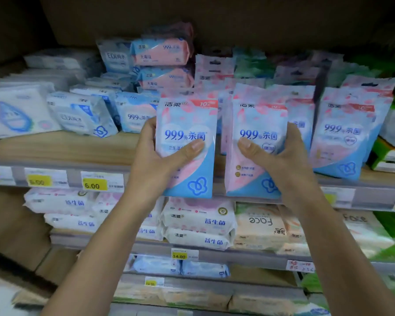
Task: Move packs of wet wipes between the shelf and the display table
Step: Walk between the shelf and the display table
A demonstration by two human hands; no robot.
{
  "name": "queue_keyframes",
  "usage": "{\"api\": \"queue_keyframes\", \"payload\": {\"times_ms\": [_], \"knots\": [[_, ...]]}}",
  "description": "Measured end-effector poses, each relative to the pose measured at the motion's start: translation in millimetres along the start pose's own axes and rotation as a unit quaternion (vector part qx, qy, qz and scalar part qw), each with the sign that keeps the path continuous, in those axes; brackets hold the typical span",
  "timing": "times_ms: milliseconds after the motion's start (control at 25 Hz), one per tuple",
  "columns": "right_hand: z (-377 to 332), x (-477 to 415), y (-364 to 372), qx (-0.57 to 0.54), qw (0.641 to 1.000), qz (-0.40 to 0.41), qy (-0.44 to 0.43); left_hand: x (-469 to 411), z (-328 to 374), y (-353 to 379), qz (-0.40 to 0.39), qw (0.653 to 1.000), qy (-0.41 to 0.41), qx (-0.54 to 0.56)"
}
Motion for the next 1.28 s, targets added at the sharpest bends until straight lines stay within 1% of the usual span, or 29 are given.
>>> {"api": "queue_keyframes", "payload": {"times_ms": [200, 320, 400, 520, 600, 720, 800, 880, 960, 1040, 1080, 1160, 1280], "knots": [[29, 57, 85, -0.077, 0.986, -0.142, 0.029, 75, -23, -82, 0.131, 0.991, -0.026, 0.008], [58, 105, 127, -0.074, 0.964, -0.246, 0.066, 147, -41, -128, 0.228, 0.973, -0.044, -0.002], [76, 142, 151, -0.055, 0.942, -0.322, 0.079, 208, -52, -155, 0.307, 0.950, -0.049, -0.024], [90, 211, 192, -0.022, 0.895, -0.441, 0.064, 323, -59, -186, 0.444, 0.894, -0.051, -0.039], [88, 260, 224, -0.011, 0.855, -0.515, 0.052, 400, -61, -197, 0.528, 0.847, -0.051, -0.037], [65, 354, 278, 0.012, 0.770, -0.638, 0.011, 524, -54, -199, 0.675, 0.737, -0.017, -0.014], [43, 417, 308, 0.026, 0.717, -0.697, -0.014, 588, -51, -199, 0.734, 0.679, -0.005, 0.001], [21, 488, 337, 0.038, 0.671, -0.739, -0.039, 654, -39, -205, 0.789, 0.614, 0.013, 0.005], [-2, 554, 362, 0.043, 0.625, -0.776, -0.069, 709, -23, -220, 0.825, 0.564, 0.035, 0.009], [-24, 622, 386, 0.043, 0.584, -0.806, -0.085, 766, -4, -239, 0.847, 0.529, 0.050, 0.019], [-33, 652, 397, 0.041, 0.569, -0.816, -0.091, 791, 5, -248, 0.854, 0.516, 0.055, 0.024], [-46, 702, 414, 0.044, 0.551, -0.828, -0.090, 836, 26, -265, 0.866, 0.495, 0.060, 0.027], [-57, 763, 438, 0.063, 0.535, -0.838, -0.085, 898, 62, -300, 0.875, 0.477, 0.074, 0.024]]}}
Point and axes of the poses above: each hand's wrist, its own x-axis away from the middle knuckle, its own y-axis out of the palm, z = x × y, the point moved 9 cm from there along -x, towards the middle knuckle, and after that the axes turned 14 degrees about x, right-handed, at the moved point
